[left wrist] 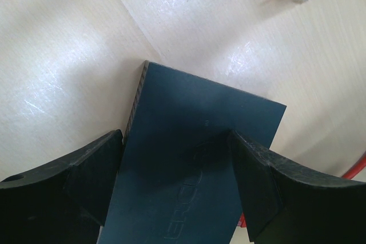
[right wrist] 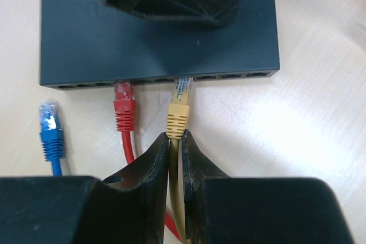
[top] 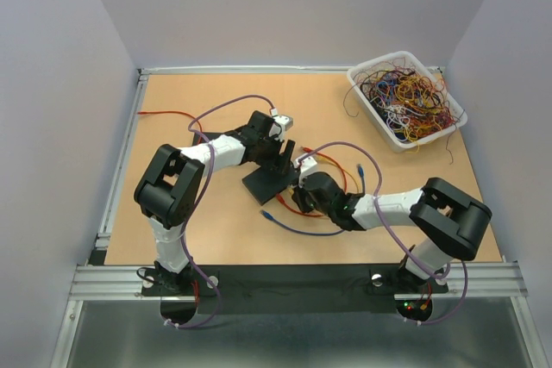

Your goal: Insert the plug into the switch port

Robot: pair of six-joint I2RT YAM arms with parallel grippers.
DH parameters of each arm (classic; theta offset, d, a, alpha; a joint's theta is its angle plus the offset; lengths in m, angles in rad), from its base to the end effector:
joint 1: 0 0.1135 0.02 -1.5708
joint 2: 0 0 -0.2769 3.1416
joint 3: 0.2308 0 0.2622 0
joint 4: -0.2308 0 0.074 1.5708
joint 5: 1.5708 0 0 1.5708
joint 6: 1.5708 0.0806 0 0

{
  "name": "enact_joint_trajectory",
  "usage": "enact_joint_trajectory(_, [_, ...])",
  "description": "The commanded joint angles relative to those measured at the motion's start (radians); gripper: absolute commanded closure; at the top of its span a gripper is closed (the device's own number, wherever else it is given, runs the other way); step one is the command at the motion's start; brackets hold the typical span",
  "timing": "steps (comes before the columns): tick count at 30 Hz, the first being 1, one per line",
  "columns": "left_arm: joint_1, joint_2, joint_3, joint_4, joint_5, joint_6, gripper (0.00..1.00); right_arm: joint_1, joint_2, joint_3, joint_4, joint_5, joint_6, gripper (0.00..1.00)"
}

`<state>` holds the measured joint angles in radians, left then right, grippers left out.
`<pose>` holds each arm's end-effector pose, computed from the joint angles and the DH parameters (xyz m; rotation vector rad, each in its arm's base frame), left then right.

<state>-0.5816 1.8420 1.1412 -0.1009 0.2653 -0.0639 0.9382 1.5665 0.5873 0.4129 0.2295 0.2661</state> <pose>0.3506 -0.2558 0.1525 0.7465 2.3082 -0.6175 0.2156 0.2631 0.1302 -0.5810 2.0766 0.4651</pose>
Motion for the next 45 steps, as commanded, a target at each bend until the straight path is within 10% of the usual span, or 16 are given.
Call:
enact_joint_trajectory(1, [-0.034,0.046,-0.017,-0.122,0.029,0.004,0.16,0.001,0.055,0.003,0.116,0.034,0.018,1.0])
enact_joint_trajectory(45, [-0.063,0.016,-0.133,-0.108,0.133,-0.123,0.15,0.001,0.105,0.196,0.066,0.137,0.033,1.0])
